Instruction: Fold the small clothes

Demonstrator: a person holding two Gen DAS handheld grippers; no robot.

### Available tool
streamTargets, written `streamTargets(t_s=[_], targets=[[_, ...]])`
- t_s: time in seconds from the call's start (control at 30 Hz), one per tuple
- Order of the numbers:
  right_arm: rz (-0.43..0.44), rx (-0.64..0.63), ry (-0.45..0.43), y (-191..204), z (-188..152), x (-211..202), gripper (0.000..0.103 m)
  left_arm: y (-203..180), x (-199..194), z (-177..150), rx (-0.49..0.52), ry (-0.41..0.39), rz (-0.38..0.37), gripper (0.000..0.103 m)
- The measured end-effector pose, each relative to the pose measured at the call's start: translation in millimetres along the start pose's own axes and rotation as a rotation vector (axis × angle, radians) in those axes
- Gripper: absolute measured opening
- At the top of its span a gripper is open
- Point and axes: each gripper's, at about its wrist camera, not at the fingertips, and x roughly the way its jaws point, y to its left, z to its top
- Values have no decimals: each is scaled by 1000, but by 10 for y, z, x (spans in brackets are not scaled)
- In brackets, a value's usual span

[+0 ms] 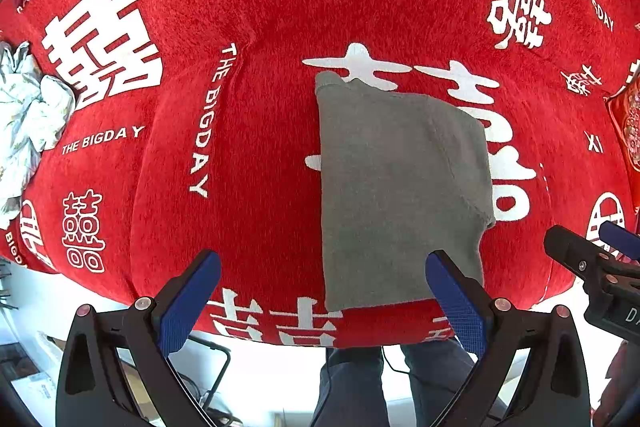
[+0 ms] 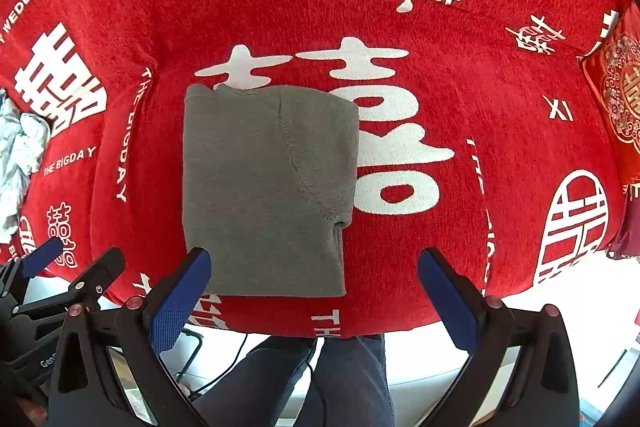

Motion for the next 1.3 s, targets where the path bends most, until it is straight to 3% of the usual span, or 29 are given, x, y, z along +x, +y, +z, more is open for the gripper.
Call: streamTargets(t_s=[1.3], targets=[[-3,-2,-12,77,-8,-48,103,10,-51,-8,25,-15,17,103]])
